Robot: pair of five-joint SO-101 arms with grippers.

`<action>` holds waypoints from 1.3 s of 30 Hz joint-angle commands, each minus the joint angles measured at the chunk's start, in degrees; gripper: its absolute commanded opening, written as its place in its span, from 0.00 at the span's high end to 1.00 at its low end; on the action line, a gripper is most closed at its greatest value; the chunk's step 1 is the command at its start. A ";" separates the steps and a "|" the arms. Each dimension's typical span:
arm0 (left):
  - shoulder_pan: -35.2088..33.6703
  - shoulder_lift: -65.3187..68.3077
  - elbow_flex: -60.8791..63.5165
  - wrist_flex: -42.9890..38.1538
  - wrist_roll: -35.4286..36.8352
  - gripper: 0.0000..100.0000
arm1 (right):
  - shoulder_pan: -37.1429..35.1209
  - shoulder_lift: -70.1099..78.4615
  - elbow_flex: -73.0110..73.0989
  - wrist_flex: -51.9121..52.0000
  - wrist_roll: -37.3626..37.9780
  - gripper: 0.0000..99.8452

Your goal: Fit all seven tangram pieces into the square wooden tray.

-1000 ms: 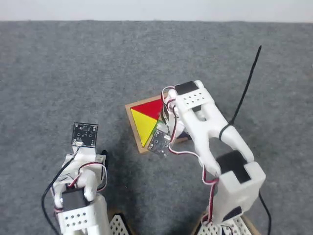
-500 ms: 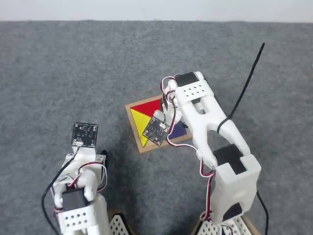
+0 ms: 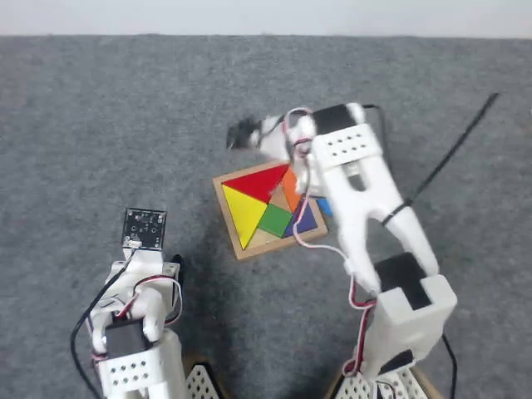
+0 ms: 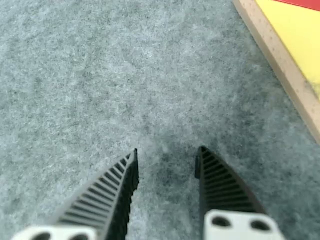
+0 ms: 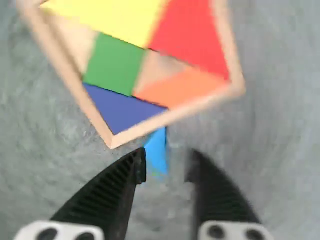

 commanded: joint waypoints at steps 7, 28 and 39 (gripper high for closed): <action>0.00 -1.05 -0.48 0.35 0.44 0.81 | 2.42 6.55 -1.76 1.27 -12.04 0.90; 0.00 -1.05 -0.48 0.35 0.44 0.81 | 4.44 8.66 9.93 -13.41 -14.15 0.97; 0.00 -1.05 -0.48 0.35 0.44 0.81 | 10.42 4.88 16.35 -16.75 -11.60 0.96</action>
